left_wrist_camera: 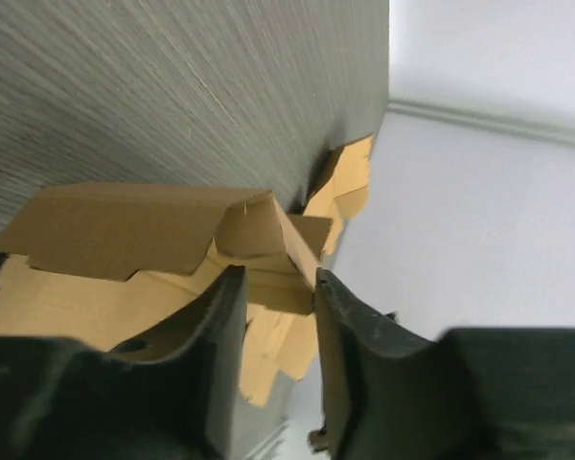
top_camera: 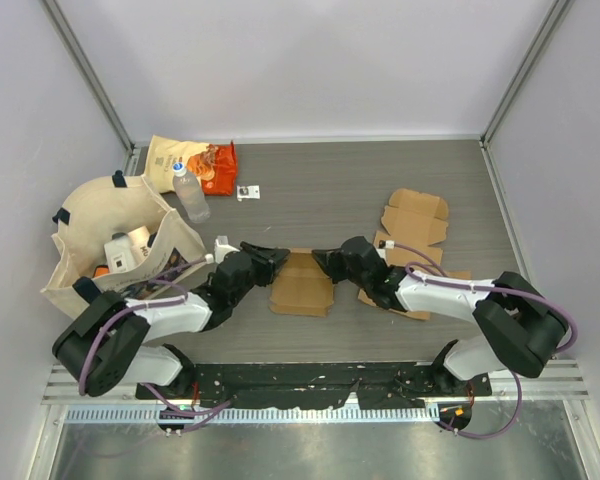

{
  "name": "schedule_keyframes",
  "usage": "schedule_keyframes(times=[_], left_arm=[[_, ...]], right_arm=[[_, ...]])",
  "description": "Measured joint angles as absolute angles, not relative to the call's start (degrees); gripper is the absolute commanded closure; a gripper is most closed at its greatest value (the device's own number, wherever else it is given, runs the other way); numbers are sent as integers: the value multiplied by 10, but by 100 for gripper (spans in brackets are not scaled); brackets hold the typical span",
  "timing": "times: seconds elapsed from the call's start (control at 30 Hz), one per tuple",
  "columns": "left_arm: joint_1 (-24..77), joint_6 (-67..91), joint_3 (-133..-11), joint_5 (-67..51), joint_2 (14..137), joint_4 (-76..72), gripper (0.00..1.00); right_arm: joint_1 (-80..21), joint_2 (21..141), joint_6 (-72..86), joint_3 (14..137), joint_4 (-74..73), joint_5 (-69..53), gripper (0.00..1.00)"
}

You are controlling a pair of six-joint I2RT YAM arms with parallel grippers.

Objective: Fold the paper box

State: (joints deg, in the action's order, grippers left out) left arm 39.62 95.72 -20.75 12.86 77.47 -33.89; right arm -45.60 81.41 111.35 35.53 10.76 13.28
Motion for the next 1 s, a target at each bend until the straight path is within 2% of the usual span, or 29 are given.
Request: schedule_keyframes(times=[0.03, 0.17, 0.37, 0.47, 0.67, 0.87, 1.0], left_arm=[[397, 944, -208, 127, 764, -328, 54], [400, 865, -208, 122, 689, -260, 47], [400, 719, -208, 118, 519, -143, 52], [400, 652, -214, 124, 479, -78, 52], [398, 519, -262, 119, 543, 17, 50], [398, 428, -293, 119, 615, 23, 43], [398, 397, -295, 115, 643, 9, 48]], right_arm=[[-456, 814, 1108, 353, 118, 135, 99], [-453, 807, 1078, 314, 173, 149, 99], [-445, 780, 1031, 248, 246, 164, 99], [-441, 780, 1016, 223, 289, 164, 99], [-439, 791, 981, 198, 361, 157, 99], [-438, 792, 950, 182, 403, 152, 99], [-437, 799, 942, 178, 424, 149, 99]])
